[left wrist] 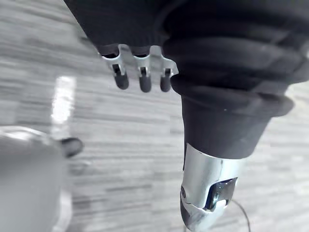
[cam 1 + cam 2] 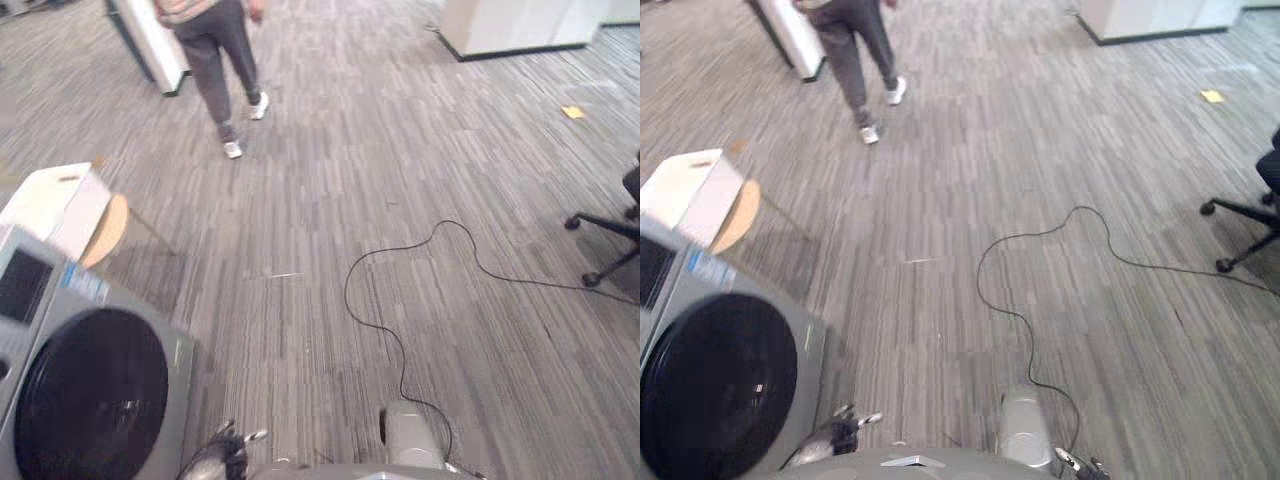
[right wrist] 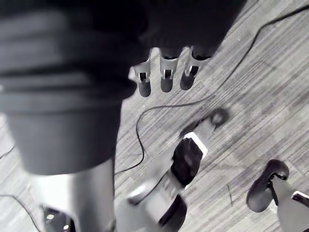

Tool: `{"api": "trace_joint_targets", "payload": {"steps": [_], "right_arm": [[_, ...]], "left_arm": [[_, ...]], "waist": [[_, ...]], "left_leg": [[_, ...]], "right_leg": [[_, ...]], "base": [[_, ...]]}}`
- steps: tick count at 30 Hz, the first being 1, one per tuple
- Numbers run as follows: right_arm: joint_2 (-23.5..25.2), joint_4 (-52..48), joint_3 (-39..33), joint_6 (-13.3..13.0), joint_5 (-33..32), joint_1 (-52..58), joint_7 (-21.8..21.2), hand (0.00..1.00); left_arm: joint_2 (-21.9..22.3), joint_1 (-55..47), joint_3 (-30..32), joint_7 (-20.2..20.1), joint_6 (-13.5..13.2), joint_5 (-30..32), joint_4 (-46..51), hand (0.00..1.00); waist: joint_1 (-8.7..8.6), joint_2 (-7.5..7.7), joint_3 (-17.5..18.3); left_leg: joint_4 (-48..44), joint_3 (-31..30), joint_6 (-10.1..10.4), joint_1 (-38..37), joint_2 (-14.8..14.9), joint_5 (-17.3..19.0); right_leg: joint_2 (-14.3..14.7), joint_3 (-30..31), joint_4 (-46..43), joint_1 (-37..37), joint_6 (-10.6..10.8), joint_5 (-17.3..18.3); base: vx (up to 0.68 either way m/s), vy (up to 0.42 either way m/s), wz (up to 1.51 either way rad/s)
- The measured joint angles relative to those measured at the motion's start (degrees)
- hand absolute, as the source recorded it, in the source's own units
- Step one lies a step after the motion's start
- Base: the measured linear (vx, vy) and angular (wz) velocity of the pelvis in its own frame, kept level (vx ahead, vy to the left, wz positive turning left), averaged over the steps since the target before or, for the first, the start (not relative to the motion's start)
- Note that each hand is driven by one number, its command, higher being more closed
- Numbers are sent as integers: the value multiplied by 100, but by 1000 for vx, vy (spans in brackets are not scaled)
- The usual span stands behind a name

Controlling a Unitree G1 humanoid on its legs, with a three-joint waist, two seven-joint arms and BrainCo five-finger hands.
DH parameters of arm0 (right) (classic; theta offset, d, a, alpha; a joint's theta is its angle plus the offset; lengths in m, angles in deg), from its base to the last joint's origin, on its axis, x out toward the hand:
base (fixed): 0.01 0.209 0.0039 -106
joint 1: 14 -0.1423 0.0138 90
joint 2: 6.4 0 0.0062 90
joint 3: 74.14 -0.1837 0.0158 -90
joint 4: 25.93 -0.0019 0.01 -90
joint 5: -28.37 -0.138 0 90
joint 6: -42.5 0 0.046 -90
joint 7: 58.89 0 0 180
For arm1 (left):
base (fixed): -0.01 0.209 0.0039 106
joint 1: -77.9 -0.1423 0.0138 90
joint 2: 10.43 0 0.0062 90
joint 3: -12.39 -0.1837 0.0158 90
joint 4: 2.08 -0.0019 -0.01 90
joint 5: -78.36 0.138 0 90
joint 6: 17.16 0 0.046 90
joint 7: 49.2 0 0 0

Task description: Organize washtable

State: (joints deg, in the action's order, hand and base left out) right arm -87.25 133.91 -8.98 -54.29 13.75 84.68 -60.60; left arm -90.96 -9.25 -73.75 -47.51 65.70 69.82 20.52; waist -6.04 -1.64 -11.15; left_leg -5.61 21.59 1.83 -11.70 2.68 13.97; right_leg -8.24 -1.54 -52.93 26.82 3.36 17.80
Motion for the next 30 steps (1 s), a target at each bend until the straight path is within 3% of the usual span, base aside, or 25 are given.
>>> {"api": "trace_joint_targets", "payload": {"steps": [1,2,3,4,5,6,7,9,10,12,14,16,17,18,19,20,21,22,23,24,25,26,27,29,30], "right_arm": [[-4,-4,-76,2,0,-26,5,0],[-13,0,-284,29,0,-2,45,0],[-16,26,-522,94,1,69,65,0],[-33,34,-631,106,1,108,73,0],[-54,43,-845,115,1,105,70,0],[-11,38,-1121,123,1,104,48,0],[33,28,-1277,131,0,114,50,0],[122,-53,-1374,125,-2,89,65,0],[120,-106,-1262,106,-5,-24,58,0],[114,-355,-1021,67,-5,-184,60,0],[39,-506,-681,-20,-12,-434,96,0],[-116,-625,-215,-36,-12,-697,189,0],[-142,-687,-100,-47,-12,-738,194,0],[-207,-727,95,-96,-11,-816,193,0],[-268,-699,190,-134,-11,-826,185,0],[-338,-706,227,-153,-7,-748,176,0],[-437,-702,261,-186,-5,-493,171,0],[-472,-685,270,-189,-5,-386,172,0],[-387,-621,263,-170,-3,-210,173,0],[-219,-503,205,-150,-6,43,171,0],[-140,-354,192,-125,-6,142,166,0],[32,-138,162,-90,-5,319,116,0],[148,-54,108,-40,-4,297,14,0],[154,-18,-65,-6,5,325,-72,0],[153,-107,-370,-14,7,428,-91,0]], "left_arm": [[3,135,-32,1,-17,0,-1,0],[83,351,-53,-4,-55,0,9,0],[165,490,-30,-4,-68,3,12,0],[221,496,-29,-5,-84,4,6,0],[335,451,83,-8,-105,5,9,0],[349,422,193,-13,-109,10,-13,0],[368,395,308,-5,-93,6,-13,0],[459,202,747,-13,-119,-5,25,0],[472,58,830,-28,-133,-4,22,0],[482,-116,998,-93,-123,-4,71,0],[340,-169,992,-96,-161,-3,65,0],[230,-307,1090,-90,-258,-133,258,0],[194,-333,1078,-79,-261,-126,243,0],[170,-427,1064,-36,-249,-123,208,0],[171,-518,1058,-19,-239,-116,213,0],[147,-629,1131,-5,-230,-123,213,0],[201,-667,1178,2,-209,-105,109,0],[230,-680,1189,2,-197,-108,22,0],[140,-767,1167,-6,-182,-105,-29,0],[-79,-733,1045,-12,-139,-116,-72,0],[-177,-717,875,1,-103,-117,-114,0],[-328,-583,494,-9,-36,-123,-156,0],[-350,-458,329,-2,-1,-126,-213,0],[-209,-274,126,-11,25,-133,-220,0],[5,-57,-108,-16,-3,-181,-131,0]], "waist": [[-76,-41,-22],[-167,-108,-76],[-234,-115,-93],[-300,-189,-80],[-288,-292,-104],[-312,-264,-126],[-318,-242,-143],[-249,-240,-185],[-197,-217,-211],[-58,-76,-276],[129,-15,-292],[331,-6,-294],[337,-16,-293],[345,-45,-276],[366,-93,-220],[391,-19,-183],[442,-87,-69],[497,-76,-20],[497,195,141],[366,490,250],[286,599,319],[177,612,332],[181,628,254],[131,299,60],[-14,-31,49]], "left_leg": [[74,7,30,-64,13,53],[243,37,144,-223,40,152],[390,55,198,-429,53,278],[450,56,177,-542,106,293],[171,174,335,-654,239,160],[-793,159,383,-454,477,139],[-1536,142,526,-287,654,26],[-4125,-129,493,528,1339,-806],[-5400,-365,477,1023,1482,-919],[-6116,-566,553,1731,1248,-867],[-5770,-318,423,2533,1071,-774],[-3890,310,296,3123,1060,-661],[-3092,431,351,3154,1034,-699],[-1375,437,576,3142,935,-942],[-772,277,684,3171,927,-1005],[-640,182,650,3266,819,-984],[-842,227,571,3169,641,-1011],[-868,9,120,3079,490,-1341],[-1152,-88,-244,2994,213,-1556],[-1430,-206,-370,2874,-86,-1390],[-1367,-380,-379,2742,-249,-1246],[-1012,-633,-374,2315,-457,-1111],[-654,-754,-336,1794,-479,-993],[-174,-847,-339,992,-334,-939],[74,-1020,-330,491,-164,-657]], "right_leg": [[2,-141,460,154,-23,-59],[-1,-391,1564,337,-75,-398],[31,-457,2317,425,-200,-1112],[129,-454,2239,405,-292,-1429],[327,-365,1741,496,-489,-1162],[287,-394,1296,432,-697,-714],[314,-413,1173,288,-763,-499],[521,-523,1250,-387,-986,-99],[647,-513,1477,-902,-1103,1],[704,-323,2037,-1636,-1114,92],[698,-49,2695,-2327,-1083,130],[677,246,3274,-2945,-975,190],[678,275,3411,-3119,-941,215],[710,403,3686,-3479,-864,298],[747,447,3821,-3612,-797,368],[631,525,3949,-4023,-535,586],[621,577,3193,-4060,-309,716],[575,601,2419,-3855,-288,726],[334,611,875,-3316,192,335],[103,472,-132,-2996,617,-755],[22,384,-448,-2840,658,-1622],[-24,267,-1051,-2447,472,-2490],[38,181,-1759,-1803,-29,-1396],[272,9,-1567,-1247,-308,-500],[462,22,-834,-472,-292,-183]], "base": [[-209,-37,7],[-116,-34,11],[44,-86,12],[431,-211,-16],[643,-354,-25],[623,-365,-28],[472,-383,-6],[508,-350,-19],[608,-322,-45],[399,-209,-50],[-44,-55,-53],[-277,-38,-64],[-329,-91,-64],[-212,-89,-52],[-255,22,-65],[7,210,-55],[149,290,-52],[493,292,-37],[422,198,20],[256,150,63],[-57,87,114],[-177,32,79],[-181,8,50],[-299,30,18],[-490,127,41]]}}
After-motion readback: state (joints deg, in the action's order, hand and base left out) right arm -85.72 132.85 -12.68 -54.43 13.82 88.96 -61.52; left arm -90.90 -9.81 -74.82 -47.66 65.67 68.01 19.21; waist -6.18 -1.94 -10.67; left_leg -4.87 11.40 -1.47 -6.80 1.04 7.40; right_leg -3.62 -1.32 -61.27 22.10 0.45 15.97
